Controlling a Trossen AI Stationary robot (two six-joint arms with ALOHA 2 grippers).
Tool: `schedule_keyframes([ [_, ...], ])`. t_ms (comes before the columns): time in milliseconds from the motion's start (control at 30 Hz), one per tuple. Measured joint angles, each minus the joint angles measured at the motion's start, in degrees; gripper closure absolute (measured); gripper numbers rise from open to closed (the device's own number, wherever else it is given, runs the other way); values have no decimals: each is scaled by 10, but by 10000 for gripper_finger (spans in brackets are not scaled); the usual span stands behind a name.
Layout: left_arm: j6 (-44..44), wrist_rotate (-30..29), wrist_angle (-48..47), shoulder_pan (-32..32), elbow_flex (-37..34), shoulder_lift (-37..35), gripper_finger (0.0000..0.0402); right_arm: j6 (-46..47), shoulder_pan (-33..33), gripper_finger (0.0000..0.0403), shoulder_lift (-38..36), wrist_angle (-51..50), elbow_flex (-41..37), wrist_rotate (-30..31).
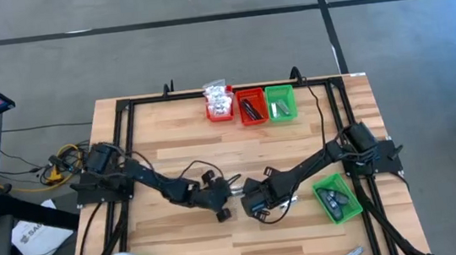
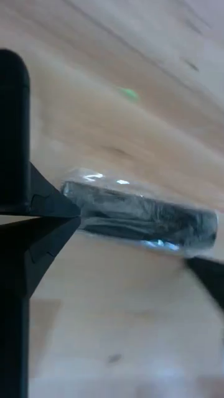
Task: Pick & Place Travel size toiletries
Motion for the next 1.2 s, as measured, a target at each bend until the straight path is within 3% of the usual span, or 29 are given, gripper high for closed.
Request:
schedule_keyframes([
  [300, 18, -46, 38, -38, -63, -97, 402, -3, -2, 403, -2, 0, -2, 32],
  [567, 17, -46, 110, -39, -77, -52, 402, -13, 23, 403, -60, 22, -14, 126],
  [667, 10, -42, 150, -39, -77, -19, 402, -47, 32, 403, -131, 125, -78, 139],
  [933, 8, -62, 184, -40, -76, 5, 401, -158, 4, 403, -314, 613, -378, 79],
  [1067, 4, -62, 181, -36, -76, 5, 402, -162, -8, 403, -341, 700, -455, 67],
  [1200, 2, -58, 180, -34, -76, 5, 402, -156, -12, 388, -331, 713, -467, 50],
])
